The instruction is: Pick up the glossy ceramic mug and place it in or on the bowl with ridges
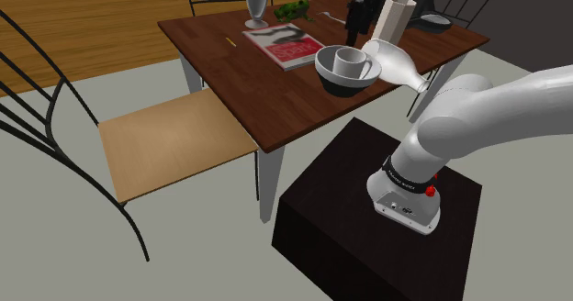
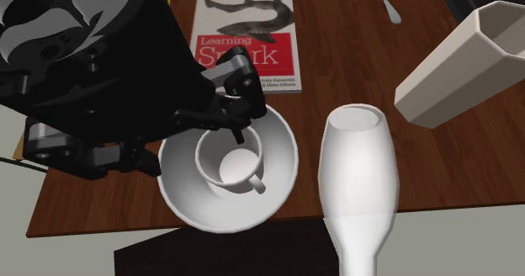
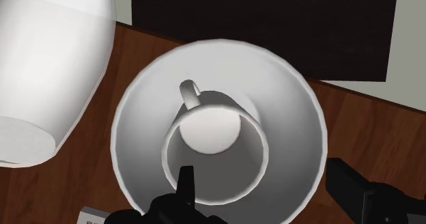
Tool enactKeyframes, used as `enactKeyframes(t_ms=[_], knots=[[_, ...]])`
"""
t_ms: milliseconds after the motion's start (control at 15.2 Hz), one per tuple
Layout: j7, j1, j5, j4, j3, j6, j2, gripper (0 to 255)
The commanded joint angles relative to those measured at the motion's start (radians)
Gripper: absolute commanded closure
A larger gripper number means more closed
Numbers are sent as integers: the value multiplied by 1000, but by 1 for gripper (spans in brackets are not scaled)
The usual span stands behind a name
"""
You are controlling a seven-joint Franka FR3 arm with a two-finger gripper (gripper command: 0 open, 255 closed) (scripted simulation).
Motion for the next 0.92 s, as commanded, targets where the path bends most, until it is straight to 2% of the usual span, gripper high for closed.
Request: enactKeyframes(t_ms=[0, 66, 330, 858], knots=[[0, 0, 0, 0, 0, 0, 0, 0], [0, 0, 0, 0, 0, 0, 0, 0], [-2, 5, 10, 145, 11, -114, 31, 0], [-2, 5, 10, 145, 11, -114, 31, 0]])
